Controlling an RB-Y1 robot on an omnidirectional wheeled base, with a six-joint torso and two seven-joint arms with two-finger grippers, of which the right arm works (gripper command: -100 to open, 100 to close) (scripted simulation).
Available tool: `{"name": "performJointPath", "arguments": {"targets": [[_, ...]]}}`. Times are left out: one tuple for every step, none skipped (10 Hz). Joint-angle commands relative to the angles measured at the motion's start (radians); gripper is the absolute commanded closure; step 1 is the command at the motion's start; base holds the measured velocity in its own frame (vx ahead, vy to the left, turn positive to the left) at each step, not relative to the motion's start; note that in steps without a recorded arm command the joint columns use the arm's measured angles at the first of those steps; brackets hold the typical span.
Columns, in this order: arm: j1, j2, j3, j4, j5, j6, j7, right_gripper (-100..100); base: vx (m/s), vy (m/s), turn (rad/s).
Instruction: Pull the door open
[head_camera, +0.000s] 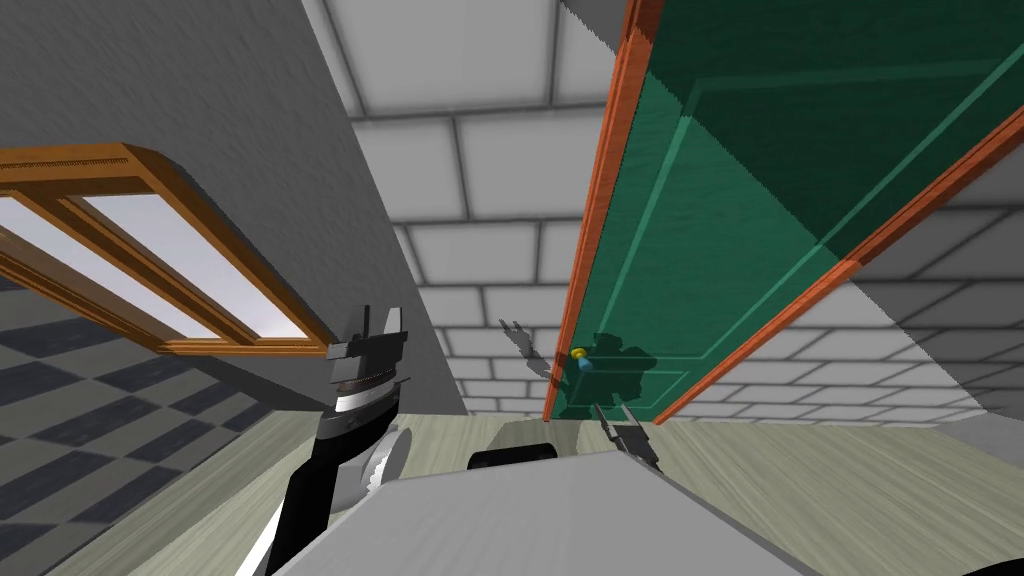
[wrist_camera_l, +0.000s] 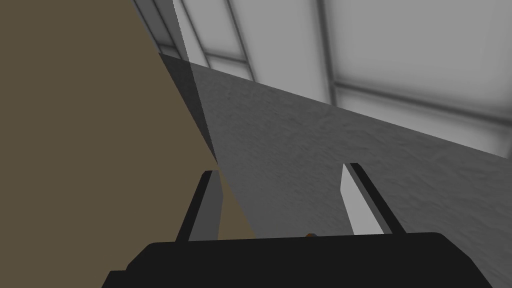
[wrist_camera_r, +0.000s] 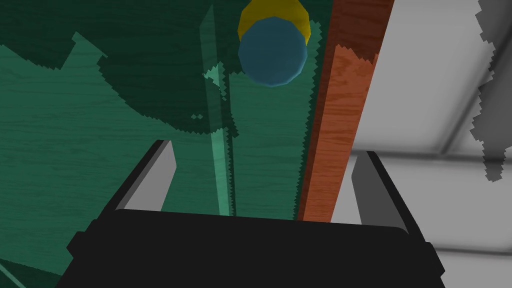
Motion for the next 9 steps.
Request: {"name": "performJointPath", "arguments": {"targets": [[0.0, 0.0, 0.0, 0.0, 0.0, 0.0, 0.0, -100, 0.027, -0.02, 0.02], [-0.03, -0.033, 0.013, 0.011, -0.002, 0.027, 0.015, -100, 0.054, -0.019, 0.019], [-0.043, -0.043, 0.019, 0.015, -0.003, 0.04, 0.021, -100, 0.084, -0.015, 0.032], [-0.057, -0.05, 0.025, 0.019, -0.004, 0.054, 0.027, -100, 0.071, -0.014, 0.012], [-0.073, -0.056, 0.033, 0.023, -0.006, 0.069, 0.034, -100, 0.065, -0.02, 0.002], [-0.089, -0.058, 0.04, 0.028, -0.007, 0.085, 0.041, -100, 0.065, -0.033, -0.004], [-0.105, -0.058, 0.048, 0.033, -0.009, 0.101, 0.048, -100, 0.072, -0.053, -0.009], [-0.137, -0.048, 0.062, 0.042, -0.012, 0.132, 0.062, -100, 0.092, -0.067, -0.027], [-0.152, -0.039, 0.069, 0.047, -0.013, 0.147, 0.069, -100, 0.084, -0.072, -0.036]]}}
